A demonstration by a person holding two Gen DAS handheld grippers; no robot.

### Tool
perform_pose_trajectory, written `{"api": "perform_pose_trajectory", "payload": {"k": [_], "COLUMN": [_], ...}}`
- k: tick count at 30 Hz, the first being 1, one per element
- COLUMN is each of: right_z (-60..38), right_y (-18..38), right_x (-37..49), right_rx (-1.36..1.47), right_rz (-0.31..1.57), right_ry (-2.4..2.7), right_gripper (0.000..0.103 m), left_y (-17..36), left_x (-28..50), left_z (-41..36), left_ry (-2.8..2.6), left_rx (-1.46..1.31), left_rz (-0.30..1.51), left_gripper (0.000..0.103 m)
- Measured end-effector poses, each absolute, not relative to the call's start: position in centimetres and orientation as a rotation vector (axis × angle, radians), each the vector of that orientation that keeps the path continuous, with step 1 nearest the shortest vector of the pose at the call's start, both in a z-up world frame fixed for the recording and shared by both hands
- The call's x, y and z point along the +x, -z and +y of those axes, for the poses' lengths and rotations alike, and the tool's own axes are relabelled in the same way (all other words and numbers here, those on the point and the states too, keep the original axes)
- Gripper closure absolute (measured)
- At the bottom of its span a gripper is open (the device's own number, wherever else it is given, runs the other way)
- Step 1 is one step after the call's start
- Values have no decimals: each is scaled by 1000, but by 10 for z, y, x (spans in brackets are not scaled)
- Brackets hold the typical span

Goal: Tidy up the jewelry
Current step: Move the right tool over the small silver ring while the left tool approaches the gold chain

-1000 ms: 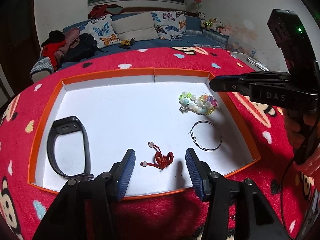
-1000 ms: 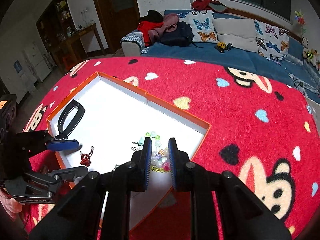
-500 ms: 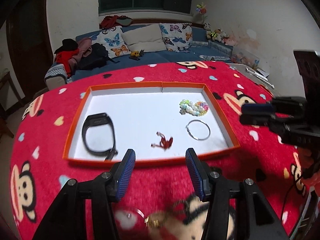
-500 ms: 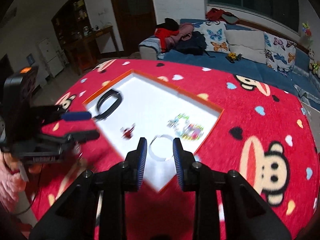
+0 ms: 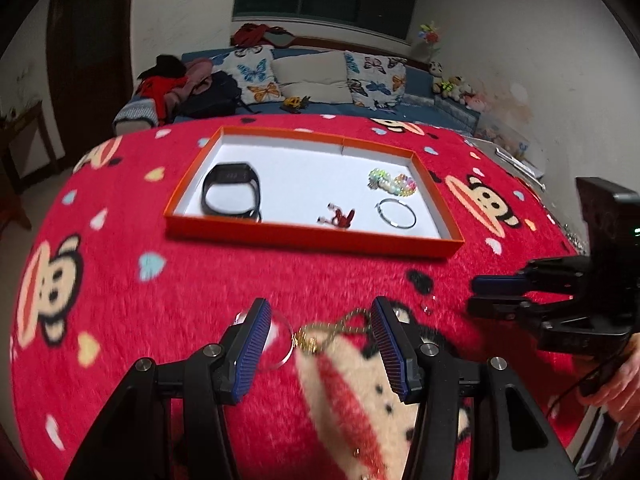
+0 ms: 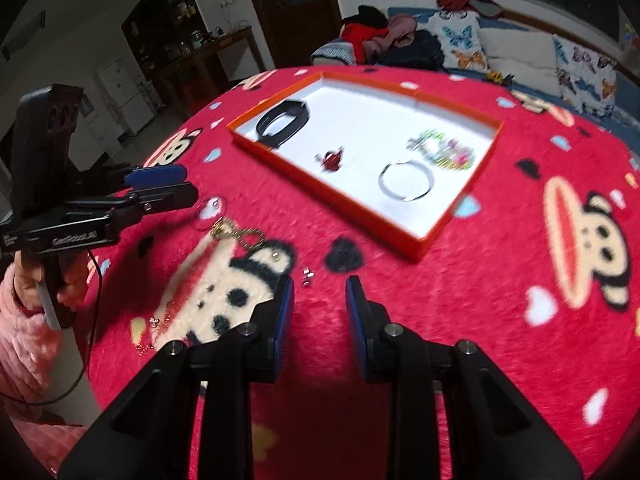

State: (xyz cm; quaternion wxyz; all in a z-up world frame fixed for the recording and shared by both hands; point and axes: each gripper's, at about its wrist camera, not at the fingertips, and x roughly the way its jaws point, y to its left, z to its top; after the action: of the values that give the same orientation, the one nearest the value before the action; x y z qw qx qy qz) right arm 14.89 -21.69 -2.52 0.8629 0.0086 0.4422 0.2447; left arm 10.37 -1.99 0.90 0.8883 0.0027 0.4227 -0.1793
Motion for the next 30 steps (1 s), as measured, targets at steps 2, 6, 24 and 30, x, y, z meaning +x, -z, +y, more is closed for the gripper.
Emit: {"api": "perform_pose_trajectory", "payload": {"k": [2,6,24,30], "right_z": [-209,-206,-205,-200], "right_y": [31,40,46,51], "right_x": [154,168,163,169], "right_rx": [20,16,-36,-65], "right_rz": [935,944,941,945], "right_ry": [-518,-479,-484,-485], "right_gripper": [75,76,76,76], "left_y": [-7,-6,5,6], "left_x": [99,92,91,95], "left_z": [-15,-10,-36,-53], "left_ry": [361,350,406,494], "left_rx": [-2,-8,48,69], "left_rz": [876,875,884,873], "left_gripper": [47,47,47,50]}}
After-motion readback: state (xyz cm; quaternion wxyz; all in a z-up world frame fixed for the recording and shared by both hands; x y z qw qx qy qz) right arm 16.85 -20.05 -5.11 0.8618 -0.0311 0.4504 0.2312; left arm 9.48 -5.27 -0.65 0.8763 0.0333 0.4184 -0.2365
